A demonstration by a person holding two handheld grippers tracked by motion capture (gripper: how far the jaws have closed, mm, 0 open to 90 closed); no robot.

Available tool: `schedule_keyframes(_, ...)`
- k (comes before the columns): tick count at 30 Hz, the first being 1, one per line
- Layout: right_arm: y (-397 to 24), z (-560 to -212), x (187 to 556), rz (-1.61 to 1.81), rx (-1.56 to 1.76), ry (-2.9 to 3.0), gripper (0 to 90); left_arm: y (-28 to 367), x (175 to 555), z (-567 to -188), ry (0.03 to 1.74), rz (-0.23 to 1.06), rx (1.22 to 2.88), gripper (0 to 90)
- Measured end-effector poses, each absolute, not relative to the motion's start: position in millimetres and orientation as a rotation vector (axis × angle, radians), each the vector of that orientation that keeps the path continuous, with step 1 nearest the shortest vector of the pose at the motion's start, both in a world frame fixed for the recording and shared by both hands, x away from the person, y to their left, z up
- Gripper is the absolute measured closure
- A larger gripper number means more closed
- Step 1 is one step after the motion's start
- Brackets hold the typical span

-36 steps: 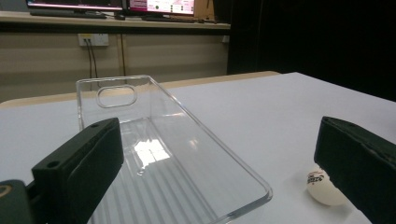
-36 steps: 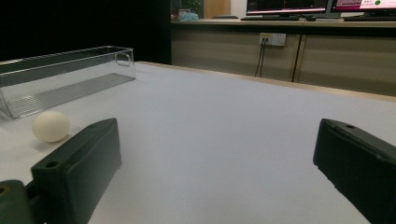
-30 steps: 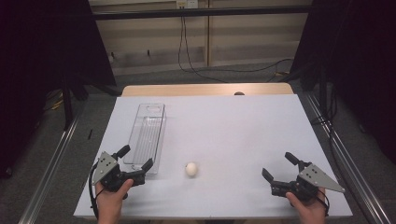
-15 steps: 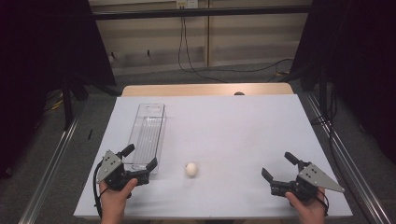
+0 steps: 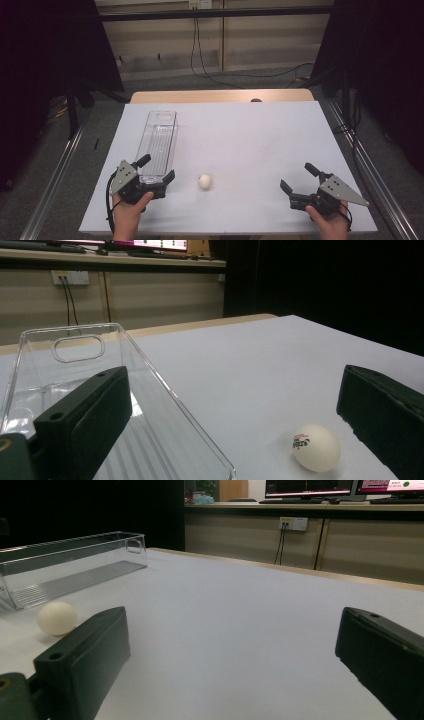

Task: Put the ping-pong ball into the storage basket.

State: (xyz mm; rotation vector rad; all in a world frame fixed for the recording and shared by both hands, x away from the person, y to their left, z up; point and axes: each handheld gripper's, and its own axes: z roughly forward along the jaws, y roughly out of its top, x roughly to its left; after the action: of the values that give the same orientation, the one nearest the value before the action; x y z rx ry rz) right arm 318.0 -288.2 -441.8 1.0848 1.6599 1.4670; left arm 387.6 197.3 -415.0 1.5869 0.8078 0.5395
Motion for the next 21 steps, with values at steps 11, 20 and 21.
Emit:
schedule_keyframes(11, -287, -442, 319, 1.478, 1.083, 1.672, 0.7, 194, 388, -415, 0.791, 0.545, 1.609, 1.3)
schedule_keyframes(20, -287, -442, 319, 1.476, 1.082, 1.669, 0.7, 188, 388, -413, 0.783, 0.534, 1.609, 1.3)
schedule_keyframes(21, -287, -442, 319, 1.477, 1.082, 1.669, 0.7, 187, 388, -413, 0.788, 0.535, 1.609, 1.3)
